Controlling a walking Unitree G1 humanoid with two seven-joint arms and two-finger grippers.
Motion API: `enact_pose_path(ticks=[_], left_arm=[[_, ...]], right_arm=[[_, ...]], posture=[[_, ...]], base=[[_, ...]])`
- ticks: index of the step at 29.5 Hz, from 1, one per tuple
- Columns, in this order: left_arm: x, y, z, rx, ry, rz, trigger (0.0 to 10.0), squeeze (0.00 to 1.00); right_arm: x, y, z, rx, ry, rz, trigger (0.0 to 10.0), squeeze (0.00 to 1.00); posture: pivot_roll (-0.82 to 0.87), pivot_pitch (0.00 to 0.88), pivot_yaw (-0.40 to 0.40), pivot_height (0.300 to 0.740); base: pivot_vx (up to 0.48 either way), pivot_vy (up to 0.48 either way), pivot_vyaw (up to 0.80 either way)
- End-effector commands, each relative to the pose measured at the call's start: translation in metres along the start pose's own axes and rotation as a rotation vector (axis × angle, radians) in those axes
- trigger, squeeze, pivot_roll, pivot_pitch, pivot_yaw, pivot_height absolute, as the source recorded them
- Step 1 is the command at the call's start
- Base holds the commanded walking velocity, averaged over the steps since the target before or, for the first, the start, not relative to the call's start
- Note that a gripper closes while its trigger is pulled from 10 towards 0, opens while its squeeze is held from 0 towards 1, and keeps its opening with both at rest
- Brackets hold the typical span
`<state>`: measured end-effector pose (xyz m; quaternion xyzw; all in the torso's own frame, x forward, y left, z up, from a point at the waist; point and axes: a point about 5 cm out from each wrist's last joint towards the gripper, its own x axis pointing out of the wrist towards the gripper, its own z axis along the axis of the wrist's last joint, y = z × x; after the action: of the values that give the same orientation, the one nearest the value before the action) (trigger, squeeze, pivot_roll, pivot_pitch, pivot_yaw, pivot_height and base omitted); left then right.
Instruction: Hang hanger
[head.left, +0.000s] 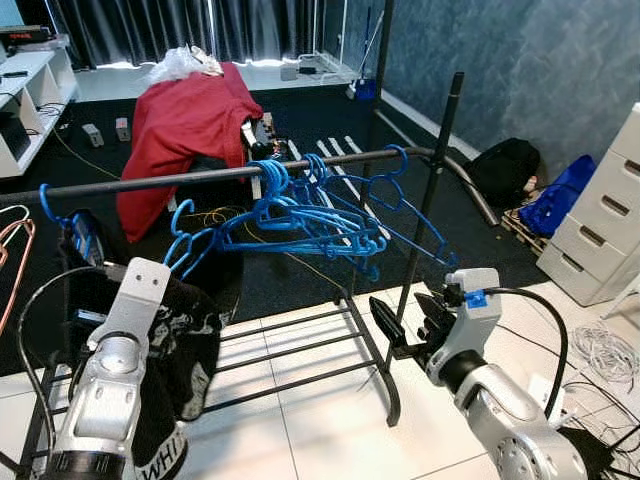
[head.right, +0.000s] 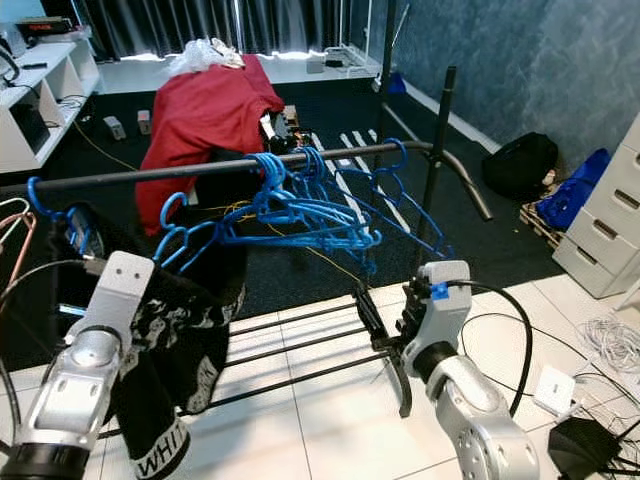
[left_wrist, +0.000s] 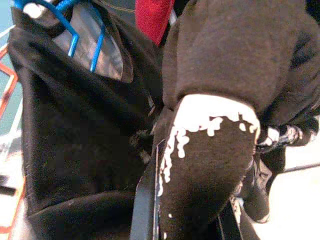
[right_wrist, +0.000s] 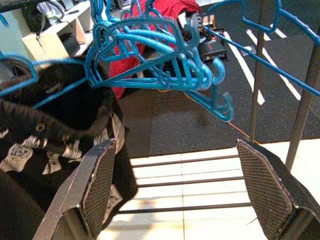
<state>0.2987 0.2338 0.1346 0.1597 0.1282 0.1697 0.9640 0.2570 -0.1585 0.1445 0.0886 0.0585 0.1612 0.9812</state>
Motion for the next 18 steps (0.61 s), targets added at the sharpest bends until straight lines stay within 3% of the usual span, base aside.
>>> enact_pose_path(ticks=[1,2,5,6,10,12,13,15,18], left_arm=[[-0.002,0.006,0.031,-0.062,-0.149,0.033,10.0,0.0],[-0.003,0.008,0.039,-0.114,-0.191,0.039,10.0,0.0],[-0.003,0.008,0.039,-0.114,-0.191,0.039,10.0,0.0],[-0.004,0.012,0.044,-0.178,-0.215,0.062,10.0,0.0],[-0.004,0.019,0.045,-0.195,-0.22,0.105,10.0,0.0],[0.001,0.019,0.018,-0.054,-0.058,0.129,10.0,0.0],[0.001,0.019,0.018,-0.054,-0.058,0.129,10.0,0.0],[0.003,0.014,-0.008,0.091,0.083,0.096,10.0,0.0],[0.003,0.014,-0.008,0.091,0.083,0.096,10.0,0.0]], right_arm=[[-0.001,0.002,0.0,0.004,0.007,0.011,10.0,0.0],[-0.001,0.002,-0.001,0.004,0.006,0.011,10.0,0.0],[-0.001,0.002,-0.001,0.004,0.006,0.011,10.0,0.0],[-0.001,0.002,-0.001,0.004,0.006,0.01,10.0,0.0],[-0.001,0.002,-0.001,0.005,0.005,0.01,10.0,0.0],[-0.001,0.003,0.0,0.005,0.003,0.009,10.0,0.0],[-0.001,0.003,0.0,0.005,0.003,0.009,10.0,0.0],[-0.001,0.003,0.0,0.005,0.002,0.009,10.0,0.0],[-0.001,0.003,0.0,0.005,0.002,0.009,10.0,0.0]], posture=[[-0.04,0.023,-0.015,0.74],[-0.04,0.022,-0.016,0.74],[-0.04,0.022,-0.016,0.74],[-0.04,0.023,-0.014,0.74],[-0.04,0.022,-0.012,0.74],[-0.04,0.023,-0.011,0.74],[-0.04,0.023,-0.011,0.74],[-0.04,0.024,-0.009,0.74],[-0.04,0.024,-0.009,0.74]], base=[[0.0,0.0,0.0],[0.0,0.0,0.0],[0.0,0.0,0.0],[0.0,0.0,0.0],[0.0,0.0,0.0],[0.0,0.0,0.0],[0.0,0.0,0.0],[0.0,0.0,0.0],[0.0,0.0,0.0]])
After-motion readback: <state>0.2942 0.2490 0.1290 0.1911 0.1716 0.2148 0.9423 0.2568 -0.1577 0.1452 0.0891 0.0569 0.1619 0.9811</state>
